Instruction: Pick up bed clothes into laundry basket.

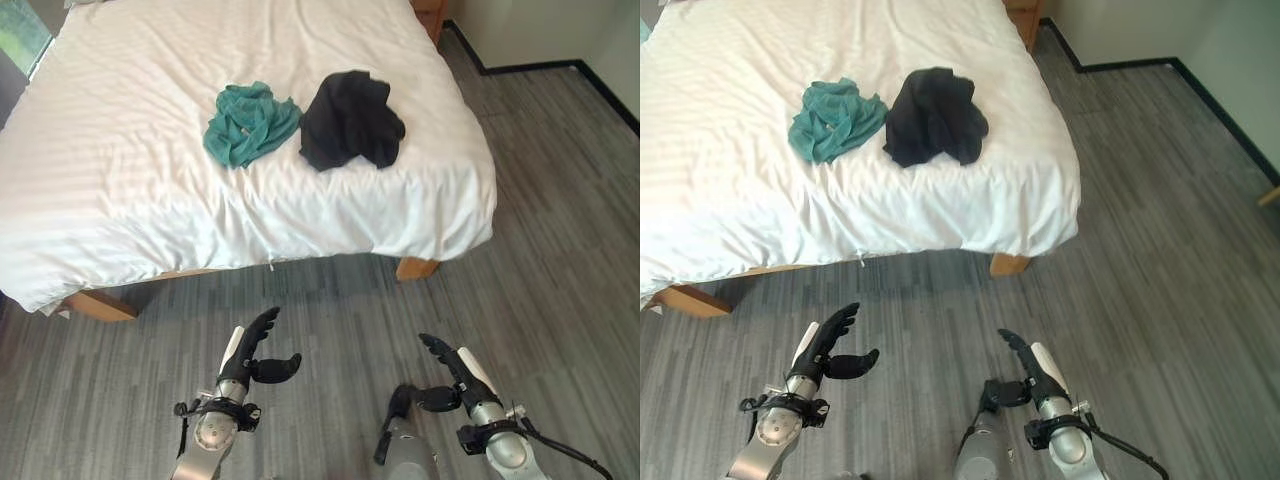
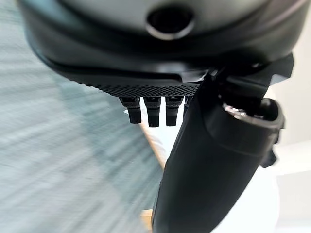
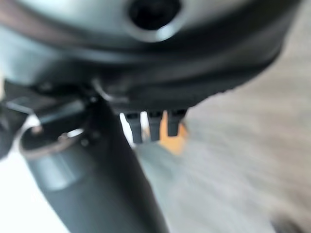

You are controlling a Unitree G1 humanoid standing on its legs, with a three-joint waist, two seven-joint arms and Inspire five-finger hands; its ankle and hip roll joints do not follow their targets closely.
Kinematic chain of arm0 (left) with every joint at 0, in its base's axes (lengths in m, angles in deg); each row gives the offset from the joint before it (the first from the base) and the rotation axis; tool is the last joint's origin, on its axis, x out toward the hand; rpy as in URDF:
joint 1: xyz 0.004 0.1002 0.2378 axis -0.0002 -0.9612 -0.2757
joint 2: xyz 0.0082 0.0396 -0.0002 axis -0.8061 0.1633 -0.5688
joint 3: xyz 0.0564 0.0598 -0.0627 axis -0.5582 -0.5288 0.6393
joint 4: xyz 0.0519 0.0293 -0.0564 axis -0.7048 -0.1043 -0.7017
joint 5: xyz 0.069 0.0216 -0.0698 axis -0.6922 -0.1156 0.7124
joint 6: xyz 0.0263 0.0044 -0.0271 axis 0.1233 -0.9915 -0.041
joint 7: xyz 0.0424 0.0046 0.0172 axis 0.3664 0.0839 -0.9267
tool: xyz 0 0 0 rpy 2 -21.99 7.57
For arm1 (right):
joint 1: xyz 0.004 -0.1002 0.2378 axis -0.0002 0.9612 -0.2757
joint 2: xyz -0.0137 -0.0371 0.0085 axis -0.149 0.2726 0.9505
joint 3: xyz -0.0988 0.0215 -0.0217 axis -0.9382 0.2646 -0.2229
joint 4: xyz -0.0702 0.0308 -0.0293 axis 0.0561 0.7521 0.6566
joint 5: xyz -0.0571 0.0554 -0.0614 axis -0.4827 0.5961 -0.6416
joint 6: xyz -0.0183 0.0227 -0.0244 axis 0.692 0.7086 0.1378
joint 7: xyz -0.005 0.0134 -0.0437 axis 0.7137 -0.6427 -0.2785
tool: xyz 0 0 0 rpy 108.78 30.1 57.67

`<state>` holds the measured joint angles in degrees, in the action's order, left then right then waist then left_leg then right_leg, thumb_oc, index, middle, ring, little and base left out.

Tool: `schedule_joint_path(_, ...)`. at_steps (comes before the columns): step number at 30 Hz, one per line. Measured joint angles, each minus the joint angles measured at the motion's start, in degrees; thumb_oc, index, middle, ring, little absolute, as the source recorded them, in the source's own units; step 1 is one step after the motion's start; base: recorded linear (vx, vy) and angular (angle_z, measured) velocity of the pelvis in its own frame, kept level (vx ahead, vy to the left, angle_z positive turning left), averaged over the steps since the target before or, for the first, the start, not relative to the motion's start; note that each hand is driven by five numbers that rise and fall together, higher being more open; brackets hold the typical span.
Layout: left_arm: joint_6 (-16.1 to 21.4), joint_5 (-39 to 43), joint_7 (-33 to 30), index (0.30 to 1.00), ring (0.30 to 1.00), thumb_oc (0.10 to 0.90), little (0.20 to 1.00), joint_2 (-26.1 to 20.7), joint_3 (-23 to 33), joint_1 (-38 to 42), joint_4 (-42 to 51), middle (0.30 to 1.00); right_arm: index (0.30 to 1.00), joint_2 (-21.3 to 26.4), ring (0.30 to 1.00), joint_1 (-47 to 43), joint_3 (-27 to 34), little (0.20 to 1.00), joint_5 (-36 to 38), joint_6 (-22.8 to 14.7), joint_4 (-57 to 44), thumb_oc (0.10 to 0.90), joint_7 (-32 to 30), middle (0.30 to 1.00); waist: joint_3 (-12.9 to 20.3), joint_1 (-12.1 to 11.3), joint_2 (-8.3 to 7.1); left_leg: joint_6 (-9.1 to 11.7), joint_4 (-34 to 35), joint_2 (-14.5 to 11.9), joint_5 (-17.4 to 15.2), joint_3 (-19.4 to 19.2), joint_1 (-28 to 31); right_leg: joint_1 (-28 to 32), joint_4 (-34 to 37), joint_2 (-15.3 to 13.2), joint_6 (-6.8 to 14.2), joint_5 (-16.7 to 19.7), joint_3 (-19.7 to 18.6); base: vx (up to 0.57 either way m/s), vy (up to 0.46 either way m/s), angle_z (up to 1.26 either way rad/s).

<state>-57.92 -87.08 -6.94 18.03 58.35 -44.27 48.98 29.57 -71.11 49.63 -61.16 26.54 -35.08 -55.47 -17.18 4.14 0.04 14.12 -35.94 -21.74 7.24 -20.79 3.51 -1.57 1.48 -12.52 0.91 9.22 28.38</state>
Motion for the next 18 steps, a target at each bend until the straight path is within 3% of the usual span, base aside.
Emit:
schedule_joint_path(1, 0.02, 0.27, 0.03, 0.900, 0.900, 0.800, 0.900, 0.28, 0.05, -0.21, 0.48, 0.900, 0.900, 0.55, 0.900, -0.64, 1.24, 0.900, -0.43, -0.02, -1.56, 0.800, -1.53, 0.900, -0.19, -0.02, -0.48, 1.22, -4.54, -0.76, -0.52, -0.08, -2.81, 1.82, 1.10, 0.31, -0.27, -0.94, -0.44, 0.40, 0.036, -0.35)
schedule_joint_path(2, 0.19, 0.28, 0.18, 0.900, 0.900, 0.800, 0.900, 0.32, -0.17, -0.48, 0.88, 0.900, 0.900, 0.99, 0.900, -0.96, 2.83, 0.900, -0.79, 0.02, -2.90, 0.800, -2.89, 0.900, -0.42, -0.01, -1.47, 0.91, -6.23, -0.71, -2.91, -1.34, -5.43, 3.10, 1.87, 0.21, 0.10, -1.86, -0.76, 0.52, 0.080, -0.25)
schedule_joint_path(3, 0.76, 0.31, 0.13, 0.900, 0.900, 0.800, 0.900, 0.45, -0.17, -0.53, 1.55, 0.900, 0.900, 1.74, 0.900, -1.96, 5.41, 0.900, -1.83, 0.07, -4.71, 0.800, -4.55, 0.900, -0.41, -0.69, -2.11, -0.19, -1.43, -0.32, -8.16, -6.79, -7.97, 5.38, 3.87, 1.02, 0.36, -2.34, -2.14, 0.37, 0.184, -0.25)
schedule_joint_path(4, 0.86, 0.34, 0.12, 0.900, 0.900, 0.800, 0.900, 0.45, -0.14, -0.88, 1.99, 0.900, 0.900, 2.25, 0.900, -2.68, 6.44, 0.900, -2.24, 0.08, -5.77, 0.800, -5.08, 0.900, -0.18, -0.70, -1.50, -0.36, 5.77, -0.28, -10.12, -9.57, -8.45, 6.32, 3.88, 2.13, 0.40, -3.28, -2.25, 0.39, 0.256, -0.43)
schedule_joint_path(5, 0.85, 0.36, 0.05, 0.900, 0.900, 0.800, 0.900, 0.44, -0.14, -1.22, 2.26, 0.900, 0.900, 3.02, 0.900, -3.68, 7.51, 0.900, -2.48, -0.08, -6.67, 0.800, -6.35, 0.900, 0.23, -1.21, -0.17, -2.01, 13.33, -0.62, -9.73, -11.98, -9.54, 7.75, 3.82, 3.97, 0.40, -3.34, -1.99, 0.40, 0.294, -0.55)
schedule_joint_path(7, 0.84, 0.35, 0.08, 0.900, 0.900, 0.800, 0.900, 0.34, -0.23, -1.68, 2.28, 0.900, 0.900, 4.28, 0.900, -4.52, 7.99, 0.900, -3.33, -0.15, -8.33, 0.800, -7.45, 0.900, 0.53, -1.98, 0.29, -4.62, 23.17, 1.83, -7.03, -14.39, -9.91, 9.65, 3.79, 4.39, 1.28, -4.52, -2.07, 0.31, 0.194, -0.44)
schedule_joint_path(8, 0.85, 0.33, 0.13, 0.900, 0.900, 0.800, 0.900, 0.41, -0.53, -1.87, 2.24, 0.900, 0.900, 5.64, 0.900, -4.43, 8.48, 0.900, -5.51, -0.22, -10.50, 0.800, -9.31, 0.900, 0.98, -1.85, 1.06, -5.50, 31.54, 3.69, -3.44, -15.25, -9.93, 11.73, 3.88, 4.62, 2.95, -6.08, -1.99, 0.31, 0.121, -0.21)
schedule_joint_path(9, 0.84, 0.33, 0.11, 0.900, 0.900, 0.800, 0.900, 0.50, -1.07, -2.23, 2.20, 0.900, 0.900, 6.65, 0.900, -4.12, 8.55, 0.900, -7.01, -0.37, -11.26, 0.800, -10.62, 0.900, 1.78, -1.66, 2.18, -7.73, 34.79, 4.57, -0.54, -15.27, -9.83, 12.84, 3.79, 5.08, 3.88, -6.74, -2.21, 0.31, 0.095, -0.22)
schedule_joint_path(10, 0.85, 0.37, 0.09, 0.900, 0.900, 0.800, 0.900, 0.66, -1.35, -2.58, 2.34, 0.900, 0.900, 7.02, 0.900, -3.95, 8.76, 0.900, -7.99, -0.11, -11.95, 0.800, -11.14, 0.900, 2.26, -1.66, 2.78, -8.35, 35.06, 4.49, -0.03, -15.63, -9.63, 14.17, 4.31, 5.14, 4.57, -7.53, -2.10, 0.41, 0.117, -0.22)
schedule_joint_path(11, 0.83, 0.55, 0.11, 0.900, 0.900, 0.800, 0.900, 0.94, -1.64, -3.42, 2.27, 0.900, 0.900, 7.16, 0.900, -4.10, 8.76, 0.900, -9.87, 0.00, -12.48, 0.800, -12.09, 0.900, 3.08, -1.31, 3.58, -12.98, 36.30, 5.70, 4.88, -15.26, -7.95, 16.05, 3.95, 5.39, 6.22, -8.44, -2.66, 0.33, 0.073, -0.12)
schedule_joint_path(12, 0.77, 0.78, 0.07, 0.900, 0.900, 0.800, 0.900, 0.53, -1.59, -4.05, 2.01, 0.900, 0.900, 5.89, 0.900, -4.00, 8.12, 0.900, -11.43, -0.01, -12.68, 0.800, -13.56, 0.900, 4.51, -1.06, 1.43, -13.62, 37.48, 8.18, 6.41, -15.47, -6.20, 17.13, 3.93, 2.91, 7.39, -9.23, -2.88, 0.31, 0.060, -0.01)
schedule_joint_path(13, 0.79, 1.30, -0.03, 0.900, 0.900, 0.800, 0.900, -0.26, -1.29, -4.57, 2.69, 0.900, 0.900, 5.23, 0.900, -4.06, 7.57, 0.900, -13.02, 0.03, -14.29, 0.800, -14.47, 0.900, 6.38, -0.96, -0.56, -13.32, 39.81, 11.33, 5.82, -15.75, -5.40, 17.39, 4.24, 0.57, 7.49, -9.24, -1.53, 0.20, 0.034, 0.09)
schedule_joint_path(16, 0.70, 2.11, -0.24, 0.900, 0.900, 0.800, 0.900, -1.20, -0.96, -4.03, 2.75, 0.900, 0.900, 4.56, 0.900, -4.84, 6.78, 0.900, -15.60, -0.05, -18.02, 0.800, -16.45, 0.900, 6.55, -2.04, -1.12, -14.66, 40.89, 13.23, 5.62, -15.41, -3.11, 19.16, 2.94, -0.71, 7.08, -6.89, -0.68, 0.24, 0.077, 0.19)
schedule_joint_path(18, 0.63, 4.30, -0.26, 0.900, 0.900, 0.800, 0.900, -1.58, -1.36, -4.45, 2.78, 0.900, 0.900, 4.52, 0.900, -7.15, 5.18, 0.900, -16.40, 0.04, -18.12, 0.800, -17.58, 0.900, 6.81, -3.52, -0.15, -15.29, 40.86, 12.83, 4.47, -15.76, -1.19, 19.01, -0.52, -0.50, 8.00, -5.99, 0.01, 0.15, 0.113, 0.02)
